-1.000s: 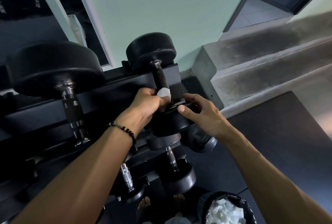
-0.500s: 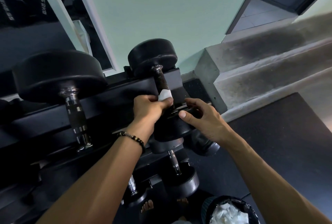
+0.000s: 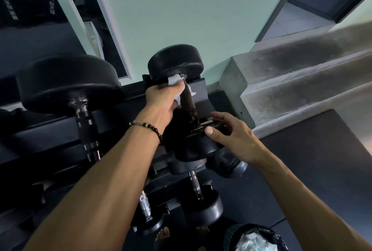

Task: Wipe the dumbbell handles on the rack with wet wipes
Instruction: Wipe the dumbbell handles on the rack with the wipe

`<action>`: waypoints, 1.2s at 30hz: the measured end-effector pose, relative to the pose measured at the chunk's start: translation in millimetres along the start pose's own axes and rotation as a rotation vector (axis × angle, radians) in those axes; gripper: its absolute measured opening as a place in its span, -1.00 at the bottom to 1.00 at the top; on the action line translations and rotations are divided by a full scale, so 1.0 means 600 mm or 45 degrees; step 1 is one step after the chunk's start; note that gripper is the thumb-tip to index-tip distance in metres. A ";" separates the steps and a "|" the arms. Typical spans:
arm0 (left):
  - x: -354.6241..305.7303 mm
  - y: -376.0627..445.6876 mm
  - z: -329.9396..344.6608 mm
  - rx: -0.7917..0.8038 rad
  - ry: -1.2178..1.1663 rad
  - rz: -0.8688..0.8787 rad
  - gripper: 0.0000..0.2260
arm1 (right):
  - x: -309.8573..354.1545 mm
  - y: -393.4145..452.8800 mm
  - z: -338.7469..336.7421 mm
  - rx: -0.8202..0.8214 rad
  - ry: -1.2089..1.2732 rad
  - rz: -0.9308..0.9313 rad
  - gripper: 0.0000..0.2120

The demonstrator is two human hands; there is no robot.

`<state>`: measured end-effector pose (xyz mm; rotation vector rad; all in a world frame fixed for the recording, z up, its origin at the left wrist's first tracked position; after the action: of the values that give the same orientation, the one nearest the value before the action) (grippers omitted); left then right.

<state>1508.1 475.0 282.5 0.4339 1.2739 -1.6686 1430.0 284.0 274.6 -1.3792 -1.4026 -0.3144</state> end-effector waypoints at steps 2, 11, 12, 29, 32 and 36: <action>0.009 -0.014 0.002 0.038 0.038 -0.075 -0.84 | -0.001 0.000 0.000 -0.002 0.016 0.003 -0.03; 0.005 0.003 -0.001 0.020 -0.129 -0.119 -0.91 | 0.008 -0.003 0.002 0.004 0.036 -0.012 -0.15; 0.024 -0.005 -0.007 0.060 -0.084 -0.165 -0.86 | 0.009 -0.003 0.003 -0.010 0.044 -0.013 -0.16; 0.015 0.002 -0.001 -0.034 -0.116 -0.143 -0.96 | 0.010 -0.004 0.003 -0.009 0.057 0.001 -0.01; 0.025 -0.004 0.000 -0.045 -0.026 -0.185 -0.89 | 0.008 -0.004 0.004 -0.032 0.068 -0.012 -0.03; 0.051 -0.046 -0.011 0.074 0.122 -0.300 -0.93 | 0.013 -0.007 0.001 -0.020 0.051 0.000 -0.15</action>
<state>1468.8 466.7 272.1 0.4154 1.3923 -1.9055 1428.4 288.0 282.6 -1.3790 -1.3699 -0.3515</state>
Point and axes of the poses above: each hand's wrist, its own y-axis towards the middle knuckle, its own z-axis out of the palm, x = y × z, the point moved 3 cm from there along y, towards the middle knuckle, and after that the axes turned 12 degrees about x, right-handed, at the moved point
